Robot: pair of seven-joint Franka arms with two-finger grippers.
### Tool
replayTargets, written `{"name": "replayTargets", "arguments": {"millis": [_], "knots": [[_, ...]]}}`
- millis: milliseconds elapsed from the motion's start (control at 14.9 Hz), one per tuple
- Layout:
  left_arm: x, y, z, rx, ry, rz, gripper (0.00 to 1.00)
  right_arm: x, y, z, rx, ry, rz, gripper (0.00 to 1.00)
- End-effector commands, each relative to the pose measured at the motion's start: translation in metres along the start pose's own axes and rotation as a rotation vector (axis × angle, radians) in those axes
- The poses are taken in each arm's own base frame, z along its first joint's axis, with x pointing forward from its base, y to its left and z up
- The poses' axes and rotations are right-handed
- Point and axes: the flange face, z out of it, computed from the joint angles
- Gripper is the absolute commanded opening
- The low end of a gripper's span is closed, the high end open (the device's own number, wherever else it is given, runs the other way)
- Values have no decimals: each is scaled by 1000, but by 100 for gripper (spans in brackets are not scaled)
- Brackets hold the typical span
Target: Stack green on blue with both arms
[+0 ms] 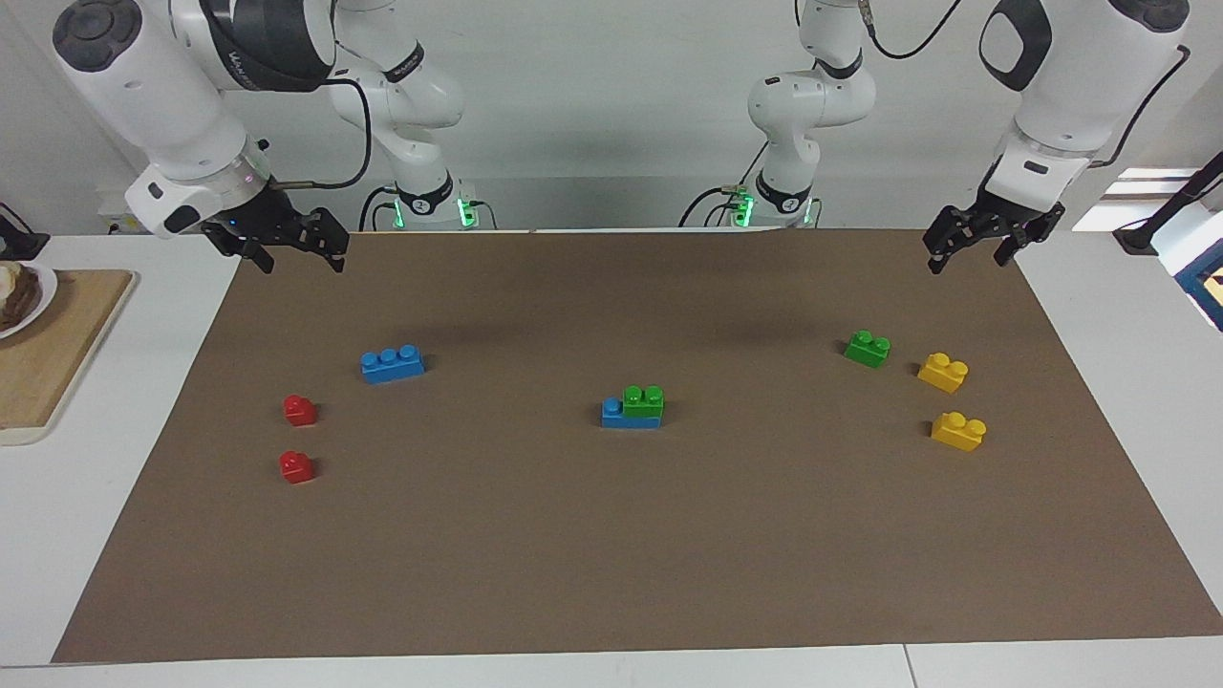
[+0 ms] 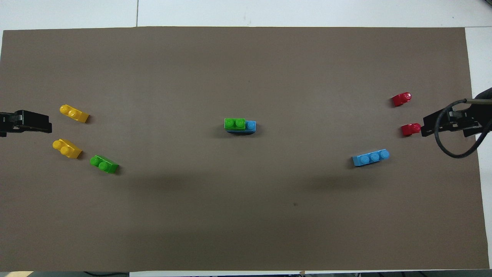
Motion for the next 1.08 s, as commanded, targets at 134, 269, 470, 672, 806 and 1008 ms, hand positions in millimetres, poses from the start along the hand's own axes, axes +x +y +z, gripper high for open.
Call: {"name": "replayTargets", "arguments": {"millis": [134,269,470,672,806,1008], "knots": [[3,7,-14,-20,-3,17,100,1,0,-2,-42,28,-14,100],[3,7,-13,-29,-7,12,100,4,-1,-4,-41,51,-14,100],[4,8,-11,-52,-17,-6,100,7,-2,-7,-34,80,1,100],[4,7,-12,-50,-15,-12,100,7,-3,-7,-35,83,1,100],[3,7,-12,-52,-15,-12,100,7,-2,-8,-32,85,5,100],[3,8,-11,-49,-20,-9,100,7,0,-8,-25,85,20,100]]}}
